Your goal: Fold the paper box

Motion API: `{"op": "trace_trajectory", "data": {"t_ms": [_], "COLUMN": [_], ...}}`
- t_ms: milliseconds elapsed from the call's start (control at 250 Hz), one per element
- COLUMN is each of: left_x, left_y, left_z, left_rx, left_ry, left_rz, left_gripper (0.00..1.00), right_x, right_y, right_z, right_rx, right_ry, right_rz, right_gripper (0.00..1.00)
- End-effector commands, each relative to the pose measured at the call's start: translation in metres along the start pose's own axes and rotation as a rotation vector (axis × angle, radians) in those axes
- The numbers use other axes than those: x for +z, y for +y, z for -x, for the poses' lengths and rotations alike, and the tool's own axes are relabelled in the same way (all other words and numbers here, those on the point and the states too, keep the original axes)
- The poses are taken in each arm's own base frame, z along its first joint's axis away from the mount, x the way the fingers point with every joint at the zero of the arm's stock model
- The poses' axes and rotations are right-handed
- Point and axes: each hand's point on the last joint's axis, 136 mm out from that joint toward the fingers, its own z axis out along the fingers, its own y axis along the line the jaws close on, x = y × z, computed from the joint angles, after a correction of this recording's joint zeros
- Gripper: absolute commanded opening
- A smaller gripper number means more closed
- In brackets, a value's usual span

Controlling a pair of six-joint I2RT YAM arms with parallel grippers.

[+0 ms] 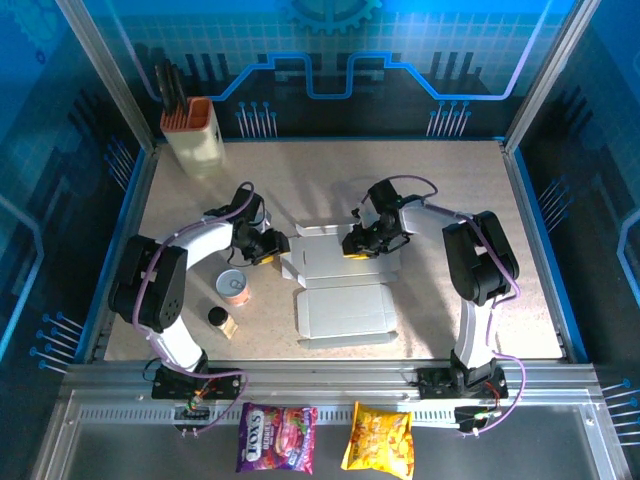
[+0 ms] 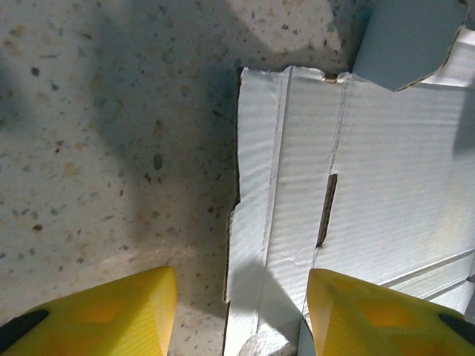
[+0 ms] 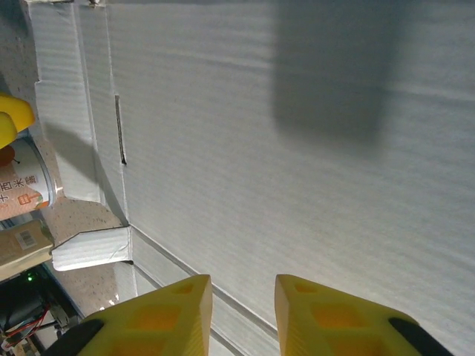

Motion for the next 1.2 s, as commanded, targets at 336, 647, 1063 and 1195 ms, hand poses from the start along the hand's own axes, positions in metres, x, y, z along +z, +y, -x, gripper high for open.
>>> {"op": "trace_trajectory", "data": {"t_ms": [336, 647, 1063, 1195], "left_x": [0.030, 0.037, 0.025, 0.023], "left_y": [-0.005, -0.016, -0.024, -0.027], "left_z": [-0.003, -0.008, -0.008, -0.007], "left_rx": [-0.043, -0.064, -0.062, -0.060], "left_ry": [0.050, 0.065, 0.020, 0.018], "left_rz": [-0.116, -0.209, -0.250, -0.259], "left_gripper": [0.48, 0.42, 0.34, 0.33], "right_x": [0.023, 0.032, 0.030, 0.029], "right_y": [-0.010, -0.017, -0.017, -0.015], "right_z": [-0.007, -0.013, -0.013, -0.012], "right_rx": [0.030, 0.046, 0.049, 0.047], "right_ry": [0.037, 0.051, 0.044, 0.043], "right_rz": [0.048, 0.051, 0.048, 0.049], "right_gripper": [0.28, 0.27, 0.27, 0.27]}}
